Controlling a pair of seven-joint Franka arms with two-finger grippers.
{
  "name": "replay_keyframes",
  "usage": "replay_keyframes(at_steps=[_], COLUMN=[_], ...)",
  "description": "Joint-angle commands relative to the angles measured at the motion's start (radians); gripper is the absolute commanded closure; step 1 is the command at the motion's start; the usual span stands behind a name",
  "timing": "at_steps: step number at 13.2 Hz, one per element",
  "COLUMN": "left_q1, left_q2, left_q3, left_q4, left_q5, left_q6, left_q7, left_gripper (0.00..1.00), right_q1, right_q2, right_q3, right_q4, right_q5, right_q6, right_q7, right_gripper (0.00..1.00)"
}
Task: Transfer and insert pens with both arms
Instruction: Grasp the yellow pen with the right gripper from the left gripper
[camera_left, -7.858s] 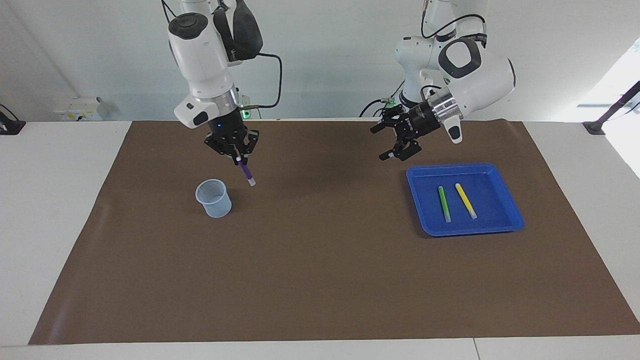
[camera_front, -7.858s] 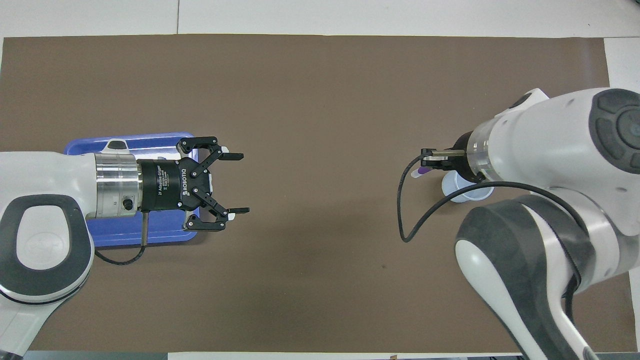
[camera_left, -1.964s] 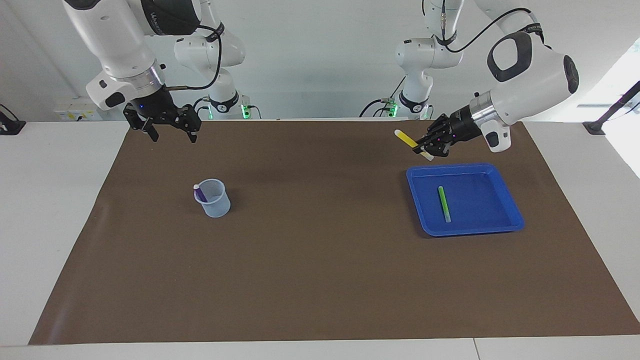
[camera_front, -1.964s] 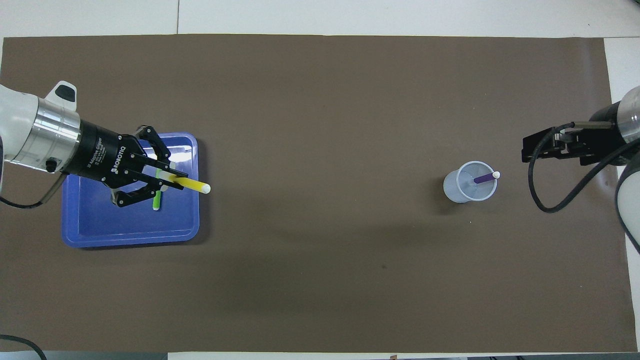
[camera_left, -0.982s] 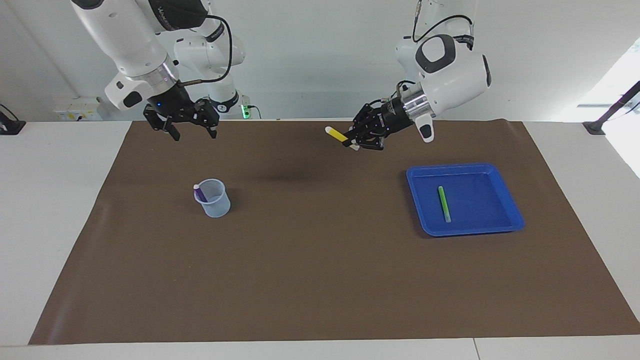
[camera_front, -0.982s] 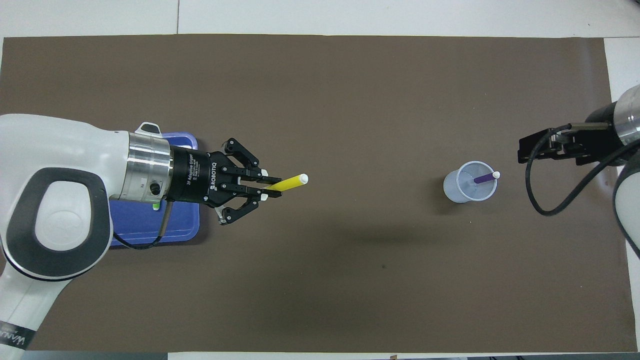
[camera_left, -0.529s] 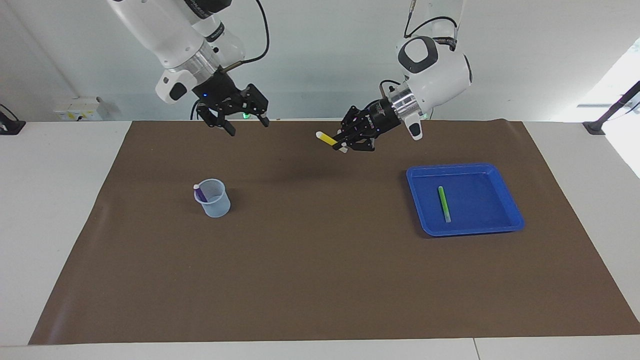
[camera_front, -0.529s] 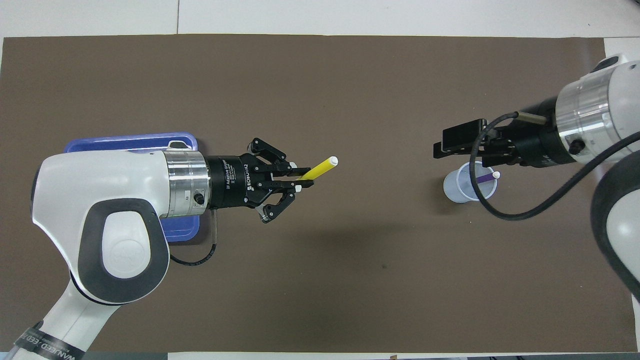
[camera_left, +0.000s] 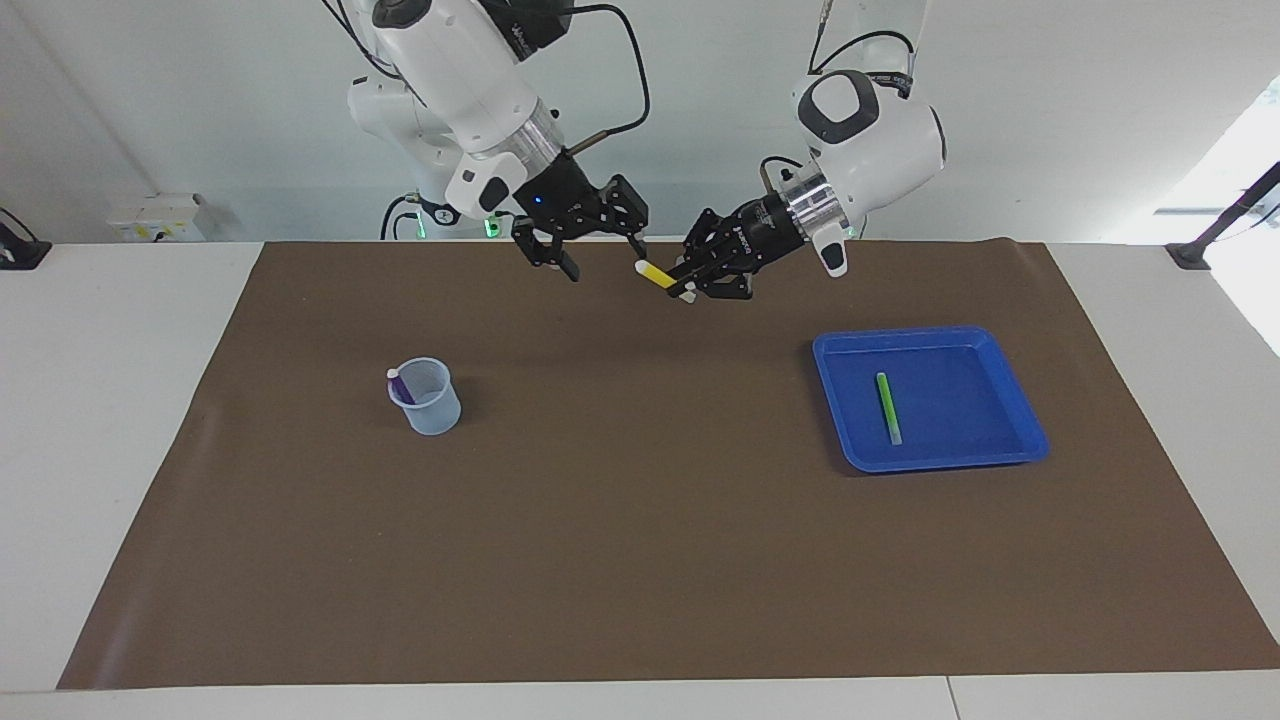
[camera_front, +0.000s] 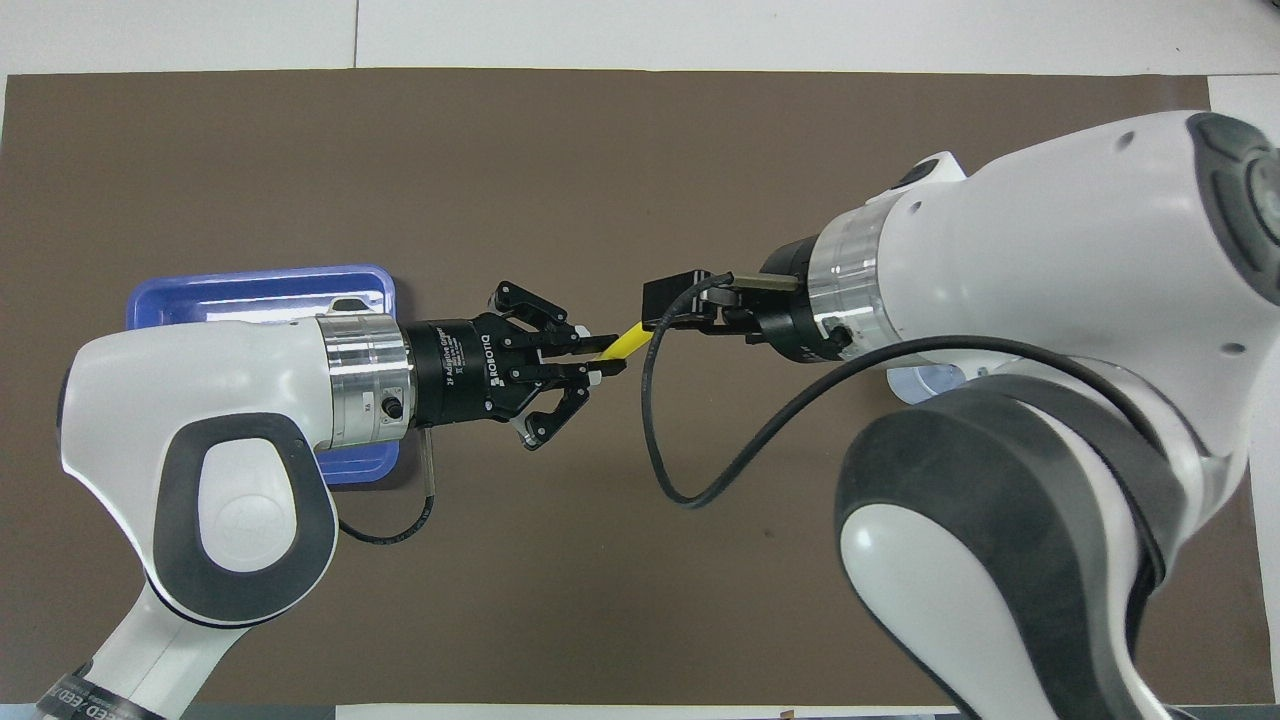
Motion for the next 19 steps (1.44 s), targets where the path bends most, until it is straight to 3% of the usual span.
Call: replay_keyframes(at_steps=[1, 4, 7, 11, 14, 15, 16, 19], left_q1=[-0.011, -0.009, -0.008, -0.008, -0.006, -0.006, -0.006, -0.005], left_q2=[-0.038, -0.038, -0.038, -0.038, -0.038, -0.038, -0.038, -0.038], left_q3=[0.009, 0.009, 0.009, 0.009, 0.009, 0.009, 0.009, 0.009], left_q4=[-0.041, -0.041, -0.041, -0.041, -0.041, -0.041, -0.041, -0.041], left_q5=[-0.024, -0.03, -0.035, -0.043, -0.043, -0.043, -0.043, -0.05], left_q6=[0.015, 0.018, 0.018, 0.023, 0.023, 0.024, 0.023, 0.026], left_q7=[-0.001, -0.001, -0.001, -0.001, -0.001, -0.001, 0.001, -0.001], left_gripper=[1.0, 1.0, 1.0, 1.0, 1.0, 1.0, 1.0, 1.0], right_q1=[-0.006, -0.006, -0.006, -0.006, -0.006, -0.006, -0.005, -0.005], right_q2=[0.018, 0.018, 0.03, 0.032, 0.03, 0.029, 0.029, 0.03], right_q3=[0.042, 0.064, 0.064, 0.065, 0.065, 0.067, 0.07, 0.07], right_q4=[-0.002, 0.003, 0.024, 0.016, 0.012, 0.01, 0.009, 0.012], right_q5=[0.021, 0.011, 0.006, -0.015, -0.018, -0.021, -0.034, -0.051], right_q6=[0.045, 0.047, 0.06, 0.122, 0.113, 0.105, 0.105, 0.107], right_q7=[0.019, 0.021, 0.022, 0.021, 0.021, 0.021, 0.021, 0.021], right_gripper=[0.0, 0.0, 0.18, 0.26, 0.63, 0.95, 1.0, 1.0])
